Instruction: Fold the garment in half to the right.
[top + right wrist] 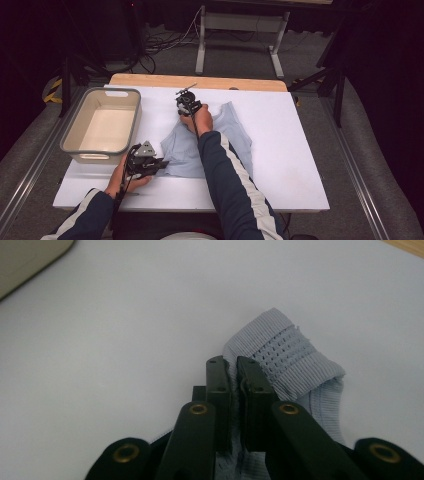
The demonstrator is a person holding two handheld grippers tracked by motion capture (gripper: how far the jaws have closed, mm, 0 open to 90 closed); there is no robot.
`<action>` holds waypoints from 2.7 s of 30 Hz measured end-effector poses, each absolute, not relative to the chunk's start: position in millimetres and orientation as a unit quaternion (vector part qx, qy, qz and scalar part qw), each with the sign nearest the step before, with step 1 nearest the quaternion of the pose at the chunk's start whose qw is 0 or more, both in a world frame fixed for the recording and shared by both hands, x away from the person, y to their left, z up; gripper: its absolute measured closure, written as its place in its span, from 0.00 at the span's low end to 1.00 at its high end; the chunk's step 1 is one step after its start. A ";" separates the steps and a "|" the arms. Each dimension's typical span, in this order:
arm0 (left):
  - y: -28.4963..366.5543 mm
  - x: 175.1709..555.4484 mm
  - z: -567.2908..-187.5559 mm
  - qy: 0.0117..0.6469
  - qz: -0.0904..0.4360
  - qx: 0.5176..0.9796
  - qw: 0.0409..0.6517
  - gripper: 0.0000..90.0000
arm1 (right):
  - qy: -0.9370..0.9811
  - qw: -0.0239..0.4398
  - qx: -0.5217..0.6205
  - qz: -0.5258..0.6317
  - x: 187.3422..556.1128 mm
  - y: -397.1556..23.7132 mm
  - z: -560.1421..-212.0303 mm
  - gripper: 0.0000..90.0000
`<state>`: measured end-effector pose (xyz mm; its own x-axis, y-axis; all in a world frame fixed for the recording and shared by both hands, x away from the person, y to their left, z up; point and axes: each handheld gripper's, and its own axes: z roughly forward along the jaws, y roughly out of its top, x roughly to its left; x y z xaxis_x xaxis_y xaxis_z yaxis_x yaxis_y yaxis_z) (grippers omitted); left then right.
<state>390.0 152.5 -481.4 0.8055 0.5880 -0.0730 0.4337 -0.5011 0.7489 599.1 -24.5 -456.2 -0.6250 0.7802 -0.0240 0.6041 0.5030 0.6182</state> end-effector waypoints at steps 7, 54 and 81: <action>159.8 386.0 -480.0 0.300 0.108 0.862 0.394 0.91 | 0.853 0.151 0.395 0.305 598.6 -16.3 -452.5 0.96; 168.1 377.9 -479.7 0.332 0.086 0.851 0.398 0.91 | 0.854 0.167 0.401 0.288 601.8 -3.5 -457.7 0.96; 183.1 361.0 -462.3 0.321 0.158 0.849 0.388 0.90 | 0.835 0.169 0.359 0.382 586.6 6.2 -422.8 0.96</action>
